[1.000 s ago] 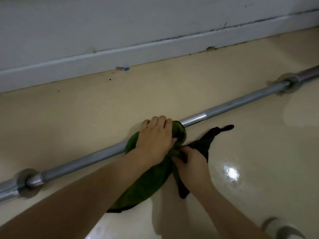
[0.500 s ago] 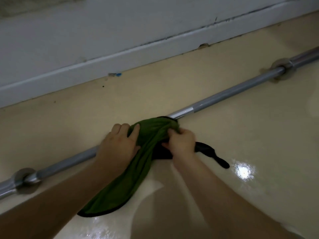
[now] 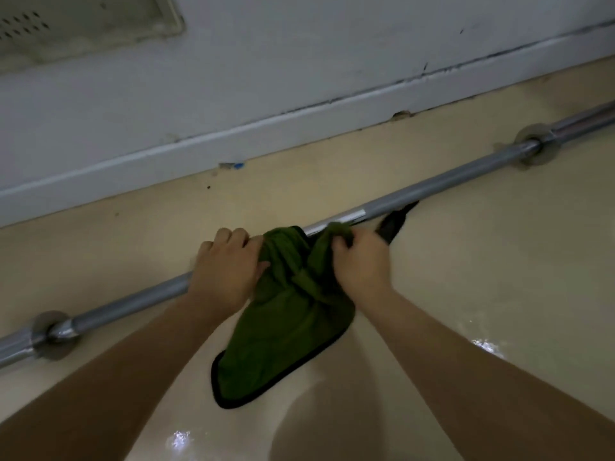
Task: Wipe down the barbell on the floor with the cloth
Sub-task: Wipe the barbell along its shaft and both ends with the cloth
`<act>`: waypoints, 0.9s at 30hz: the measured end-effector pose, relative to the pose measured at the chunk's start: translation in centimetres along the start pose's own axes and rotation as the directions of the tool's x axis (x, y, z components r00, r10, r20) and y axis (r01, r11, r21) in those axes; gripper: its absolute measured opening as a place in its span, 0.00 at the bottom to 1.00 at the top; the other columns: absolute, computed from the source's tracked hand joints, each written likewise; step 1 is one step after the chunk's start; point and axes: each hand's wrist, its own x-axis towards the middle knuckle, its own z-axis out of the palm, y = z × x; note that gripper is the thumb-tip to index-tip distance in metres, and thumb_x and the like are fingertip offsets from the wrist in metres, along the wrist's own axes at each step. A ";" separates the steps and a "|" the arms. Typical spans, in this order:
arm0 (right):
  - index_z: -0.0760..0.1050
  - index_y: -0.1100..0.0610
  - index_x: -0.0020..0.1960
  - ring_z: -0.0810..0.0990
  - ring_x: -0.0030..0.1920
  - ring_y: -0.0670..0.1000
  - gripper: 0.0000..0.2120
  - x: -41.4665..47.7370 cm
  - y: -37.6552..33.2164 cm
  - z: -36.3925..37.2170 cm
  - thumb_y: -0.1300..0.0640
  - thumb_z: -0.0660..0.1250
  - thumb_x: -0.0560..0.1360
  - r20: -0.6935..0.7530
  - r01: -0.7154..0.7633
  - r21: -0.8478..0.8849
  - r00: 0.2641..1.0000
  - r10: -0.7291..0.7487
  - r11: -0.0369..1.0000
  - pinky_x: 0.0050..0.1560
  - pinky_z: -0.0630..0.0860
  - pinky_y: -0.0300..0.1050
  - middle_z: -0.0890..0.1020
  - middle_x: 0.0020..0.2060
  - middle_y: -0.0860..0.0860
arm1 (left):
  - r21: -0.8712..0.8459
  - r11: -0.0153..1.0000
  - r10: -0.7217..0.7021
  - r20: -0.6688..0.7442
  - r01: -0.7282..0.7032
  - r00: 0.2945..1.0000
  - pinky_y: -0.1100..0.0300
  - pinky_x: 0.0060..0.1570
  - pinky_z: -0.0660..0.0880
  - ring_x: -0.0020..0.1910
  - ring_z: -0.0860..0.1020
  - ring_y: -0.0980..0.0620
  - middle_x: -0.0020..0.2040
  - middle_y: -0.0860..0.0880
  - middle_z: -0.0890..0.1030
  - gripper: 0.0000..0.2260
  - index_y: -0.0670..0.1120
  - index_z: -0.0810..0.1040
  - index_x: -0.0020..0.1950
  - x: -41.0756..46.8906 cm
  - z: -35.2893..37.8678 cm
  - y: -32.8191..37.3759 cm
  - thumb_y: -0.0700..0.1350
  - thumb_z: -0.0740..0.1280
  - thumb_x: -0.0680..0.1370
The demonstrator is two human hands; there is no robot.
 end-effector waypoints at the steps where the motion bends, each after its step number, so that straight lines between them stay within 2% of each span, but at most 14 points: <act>1: 0.79 0.59 0.49 0.80 0.43 0.57 0.11 1.2 0.7 -1.4 0.54 0.61 0.78 -0.110 -0.023 -0.029 0.994 0.020 0.999 0.39 0.71 0.43 0.82 0.41 0.56 | 0.039 0.999 0.020 -0.015 -0.019 1.000 0.52 0.39 0.70 0.45 0.75 0.40 0.46 0.42 0.79 0.16 0.44 0.78 0.56 -0.6 0.0 -1.4 0.53 0.68 0.74; 2: 0.77 0.59 0.53 0.80 0.46 0.58 0.11 2.1 1.2 -3.0 0.54 0.60 0.78 -0.178 -0.031 -0.044 0.984 0.022 0.999 0.42 0.72 0.44 0.82 0.46 0.57 | 0.069 0.997 0.025 -0.015 -0.024 1.000 0.52 0.38 0.70 0.43 0.76 0.41 0.44 0.42 0.80 0.16 0.44 0.79 0.54 -1.3 0.0 -2.6 0.53 0.69 0.73; 4: 0.74 0.56 0.60 0.80 0.49 0.58 0.12 3.0 1.2 -4.1 0.56 0.60 0.78 -0.154 0.026 -0.075 0.987 -0.037 0.997 0.46 0.74 0.45 0.82 0.50 0.57 | 0.109 0.994 0.007 0.020 -0.009 1.000 0.52 0.37 0.71 0.41 0.76 0.41 0.42 0.43 0.80 0.15 0.43 0.79 0.50 -2.2 0.1 -3.4 0.52 0.71 0.71; 7: 0.73 0.54 0.63 0.80 0.47 0.58 0.14 0.9 -1.1 -0.2 0.57 0.57 0.79 0.086 0.236 -0.247 0.972 -0.221 0.940 0.46 0.79 0.51 0.82 0.49 0.57 | 0.158 0.987 0.027 0.052 -0.034 0.998 0.53 0.34 0.70 0.39 0.75 0.42 0.38 0.44 0.78 0.12 0.43 0.79 0.42 -2.1 0.2 -2.5 0.49 0.74 0.67; 9: 0.69 0.54 0.68 0.80 0.49 0.57 0.17 -2.0 -2.7 2.7 0.57 0.56 0.80 0.288 0.347 -0.234 0.917 -0.277 0.908 0.49 0.78 0.50 0.80 0.52 0.56 | 0.202 0.977 0.053 0.091 -0.070 0.994 0.54 0.35 0.71 0.38 0.75 0.44 0.37 0.45 0.77 0.13 0.43 0.79 0.41 -2.8 0.1 -3.5 0.49 0.75 0.65; 13: 0.62 0.54 0.73 0.78 0.53 0.54 0.23 -5.1 -4.8 4.1 0.52 0.59 0.79 0.612 0.393 -0.001 0.728 -0.310 0.920 0.54 0.77 0.48 0.79 0.57 0.55 | 0.317 0.948 -0.082 0.349 -0.035 0.934 0.54 0.48 0.70 0.50 0.72 0.48 0.50 0.48 0.76 0.12 0.48 0.75 0.53 -7.0 -2.1 -7.0 0.53 0.65 0.75; 14: 0.64 0.53 0.72 0.78 0.54 0.54 0.22 -4.7 -5.1 3.4 0.52 0.59 0.79 0.620 0.424 -0.016 0.714 -0.324 0.905 0.54 0.76 0.48 0.79 0.57 0.54 | 0.326 0.945 -0.106 0.395 -0.031 0.913 0.55 0.52 0.68 0.54 0.70 0.49 0.54 0.49 0.74 0.12 0.49 0.74 0.56 -8.0 -2.4 -7.8 0.52 0.62 0.76; 16: 0.68 0.52 0.69 0.73 0.56 0.56 0.20 -2.9 -5.3 2.4 0.54 0.60 0.78 0.513 0.549 -0.178 0.760 -0.399 0.817 0.52 0.74 0.49 0.77 0.55 0.54 | 0.353 0.934 -0.120 0.464 -0.059 0.878 0.52 0.58 0.67 0.60 0.68 0.47 0.60 0.48 0.72 0.15 0.50 0.72 0.62 -9.4 -3.0 -9.1 0.54 0.60 0.77; 18: 0.72 0.53 0.63 0.71 0.58 0.56 0.16 -1.3 -4.9 1.8 0.57 0.62 0.75 0.498 0.613 -0.429 0.773 -0.393 0.663 0.52 0.69 0.52 0.77 0.55 0.53 | 0.301 0.948 -0.025 0.399 -0.105 0.917 0.48 0.61 0.66 0.61 0.70 0.44 0.63 0.45 0.73 0.21 0.49 0.72 0.65 -9.2 -2.7 -8.6 0.58 0.56 0.77; 20: 0.76 0.54 0.53 0.75 0.53 0.54 0.10 -1.2 -4.6 2.3 0.60 0.61 0.74 0.617 0.636 -0.548 0.746 -0.251 0.543 0.55 0.64 0.53 0.79 0.50 0.51 | 0.111 0.986 0.094 0.267 -0.128 0.959 0.50 0.59 0.69 0.56 0.73 0.43 0.58 0.43 0.76 0.27 0.43 0.71 0.66 -8.2 -1.0 -5.6 0.60 0.53 0.77; 22: 0.76 0.54 0.48 0.76 0.44 0.53 0.09 -2.2 -4.4 3.3 0.64 0.59 0.74 0.677 0.674 -0.569 0.709 -0.197 0.471 0.55 0.60 0.54 0.80 0.45 0.49 | -0.080 0.996 0.066 0.216 -0.050 0.974 0.53 0.59 0.68 0.55 0.72 0.44 0.58 0.43 0.75 0.29 0.39 0.63 0.71 -7.5 0.6 -1.6 0.58 0.55 0.78; 23: 0.75 0.54 0.46 0.74 0.40 0.52 0.08 -2.2 -4.0 3.5 0.64 0.58 0.74 0.677 0.694 -0.561 0.698 -0.233 0.451 0.51 0.60 0.54 0.80 0.42 0.49 | -0.117 0.993 0.023 0.177 -0.003 0.984 0.52 0.58 0.69 0.55 0.72 0.44 0.58 0.44 0.75 0.29 0.40 0.61 0.72 -7.2 1.4 -0.3 0.58 0.54 0.78; 25: 0.72 0.53 0.44 0.72 0.37 0.51 0.07 -1.8 -3.2 3.5 0.63 0.59 0.75 0.663 0.737 -0.540 0.670 -0.334 0.407 0.44 0.54 0.51 0.76 0.37 0.47 | -0.125 0.991 -0.037 0.114 0.051 0.993 0.52 0.52 0.72 0.51 0.74 0.45 0.55 0.45 0.77 0.28 0.42 0.65 0.70 -7.3 2.4 0.1 0.60 0.51 0.77; 27: 0.72 0.52 0.43 0.74 0.38 0.51 0.05 -1.5 -2.9 2.9 0.59 0.60 0.76 0.669 0.773 -0.514 0.632 -0.390 0.372 0.41 0.50 0.48 0.75 0.36 0.46 | -0.119 0.993 0.001 0.029 0.002 1.000 0.54 0.42 0.75 0.44 0.77 0.46 0.47 0.46 0.79 0.26 0.43 0.72 0.63 -8.1 3.6 -1.3 0.60 0.50 0.77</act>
